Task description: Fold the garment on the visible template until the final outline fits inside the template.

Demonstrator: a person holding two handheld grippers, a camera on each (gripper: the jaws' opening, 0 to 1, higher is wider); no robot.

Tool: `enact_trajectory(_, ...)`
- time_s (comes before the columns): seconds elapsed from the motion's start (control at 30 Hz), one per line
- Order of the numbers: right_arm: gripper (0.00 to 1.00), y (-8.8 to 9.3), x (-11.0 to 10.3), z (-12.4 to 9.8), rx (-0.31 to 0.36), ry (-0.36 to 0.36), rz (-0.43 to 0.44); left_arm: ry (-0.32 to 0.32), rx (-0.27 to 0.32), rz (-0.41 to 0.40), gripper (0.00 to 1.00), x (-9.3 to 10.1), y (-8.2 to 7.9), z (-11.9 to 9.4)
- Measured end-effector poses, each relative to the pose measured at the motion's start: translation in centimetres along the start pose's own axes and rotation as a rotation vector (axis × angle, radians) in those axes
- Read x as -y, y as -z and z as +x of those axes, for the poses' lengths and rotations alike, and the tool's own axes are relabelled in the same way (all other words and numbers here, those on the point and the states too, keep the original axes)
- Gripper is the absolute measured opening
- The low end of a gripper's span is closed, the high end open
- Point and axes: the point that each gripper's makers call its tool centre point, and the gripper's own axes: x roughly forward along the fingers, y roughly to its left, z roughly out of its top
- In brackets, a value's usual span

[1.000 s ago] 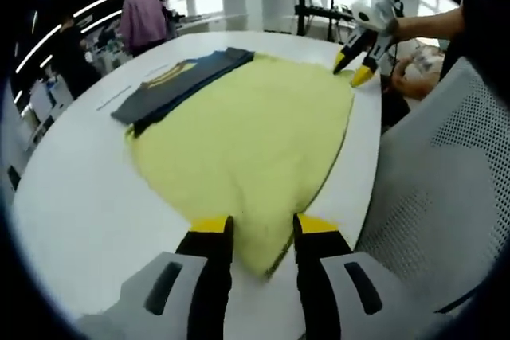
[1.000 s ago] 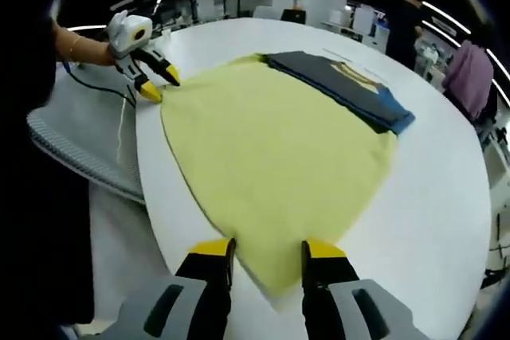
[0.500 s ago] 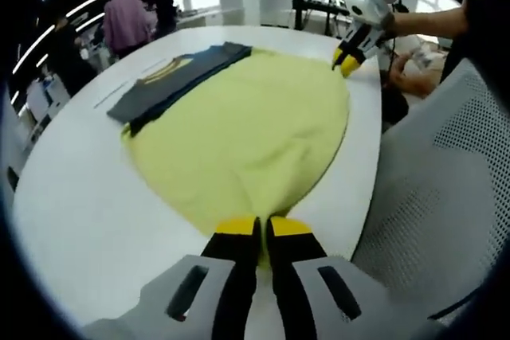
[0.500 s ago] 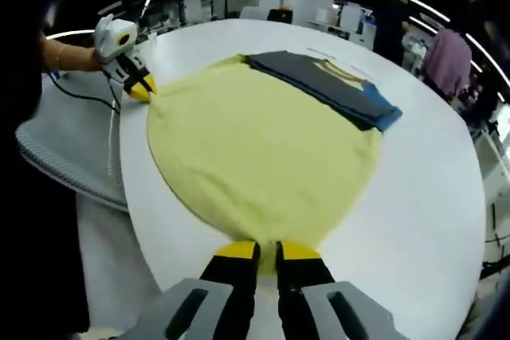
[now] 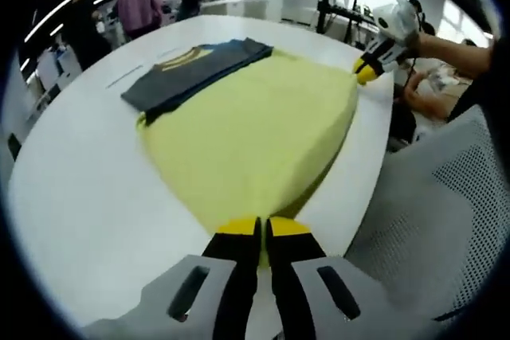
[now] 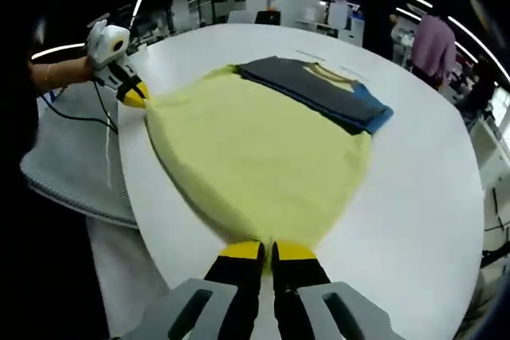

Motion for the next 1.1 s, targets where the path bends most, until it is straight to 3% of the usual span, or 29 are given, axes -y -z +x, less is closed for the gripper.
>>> enact_trajectory(0.33,0.0,-1.8,-0.2,-1.5,0.01,-0.007,0.036,-0.006,-0.045,-0.058,0.0,-0.2,-1.1,-1.6)
enact_trajectory(0.67,0.0,-2.3,-0.9,-2.9,-0.005,-0.017,0.06,0.026,-0.083,-0.072,0.0,0.3,-1.8,-3.2)
enact_trajectory(1.1,0.0,-3.2,-2.2,-5.0,-0.022,-0.059,0.083,0.057,-0.091,-0.107,0.0,0.7,-2.7,-5.5)
